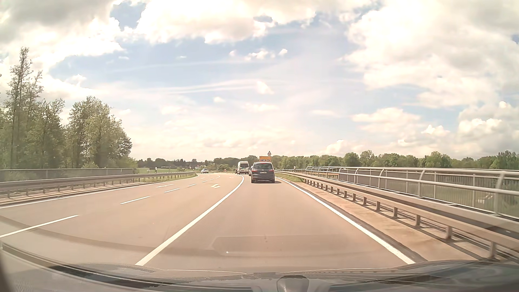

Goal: Follow the waypoints while adhering to traffic rules and regulations

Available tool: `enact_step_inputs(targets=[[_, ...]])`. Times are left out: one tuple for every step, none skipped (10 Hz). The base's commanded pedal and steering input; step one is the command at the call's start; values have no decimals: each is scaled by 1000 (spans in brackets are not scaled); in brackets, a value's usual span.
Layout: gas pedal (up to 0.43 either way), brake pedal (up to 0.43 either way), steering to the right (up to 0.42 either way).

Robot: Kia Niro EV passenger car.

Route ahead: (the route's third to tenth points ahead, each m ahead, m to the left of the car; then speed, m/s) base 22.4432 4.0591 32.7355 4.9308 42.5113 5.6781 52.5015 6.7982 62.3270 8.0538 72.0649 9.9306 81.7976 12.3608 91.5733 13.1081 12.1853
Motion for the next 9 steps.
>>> enact_step_inputs(targets=[[110, 0, -3], [110, 0, -4], [98, 0, -4], [79, 0, -5], [67, 0, -6], [67, 0, -6], [67, 0, -6], [67, 0, -8], [67, 0, -8]])
